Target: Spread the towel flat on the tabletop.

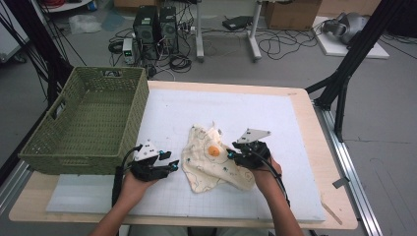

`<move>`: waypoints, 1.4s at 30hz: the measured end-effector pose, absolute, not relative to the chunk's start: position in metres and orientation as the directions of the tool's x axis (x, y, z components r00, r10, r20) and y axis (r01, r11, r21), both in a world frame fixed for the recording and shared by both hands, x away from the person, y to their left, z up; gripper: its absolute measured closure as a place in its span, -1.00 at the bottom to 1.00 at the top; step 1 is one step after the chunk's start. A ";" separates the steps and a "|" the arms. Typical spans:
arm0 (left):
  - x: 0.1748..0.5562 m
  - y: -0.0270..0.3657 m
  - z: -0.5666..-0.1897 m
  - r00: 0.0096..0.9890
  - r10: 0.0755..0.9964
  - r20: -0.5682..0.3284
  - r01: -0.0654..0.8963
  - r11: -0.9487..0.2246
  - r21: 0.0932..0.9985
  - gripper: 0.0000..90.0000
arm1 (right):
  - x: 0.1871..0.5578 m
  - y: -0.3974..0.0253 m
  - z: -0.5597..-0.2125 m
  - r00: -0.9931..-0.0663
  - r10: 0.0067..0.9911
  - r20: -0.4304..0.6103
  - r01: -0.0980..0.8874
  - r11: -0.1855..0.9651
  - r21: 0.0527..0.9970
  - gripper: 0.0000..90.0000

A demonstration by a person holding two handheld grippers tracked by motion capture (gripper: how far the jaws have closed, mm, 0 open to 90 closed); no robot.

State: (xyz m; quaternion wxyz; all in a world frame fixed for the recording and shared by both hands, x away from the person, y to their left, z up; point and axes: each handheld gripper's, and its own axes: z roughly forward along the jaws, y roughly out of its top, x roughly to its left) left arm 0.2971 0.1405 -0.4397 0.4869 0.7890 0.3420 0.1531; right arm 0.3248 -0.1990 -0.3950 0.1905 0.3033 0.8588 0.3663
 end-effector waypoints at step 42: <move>0.301 0.136 -0.445 0.712 0.689 -0.135 0.426 -0.270 0.863 -0.02 | 0.351 -0.262 -0.425 -0.567 0.822 -0.060 0.507 0.405 0.761 0.20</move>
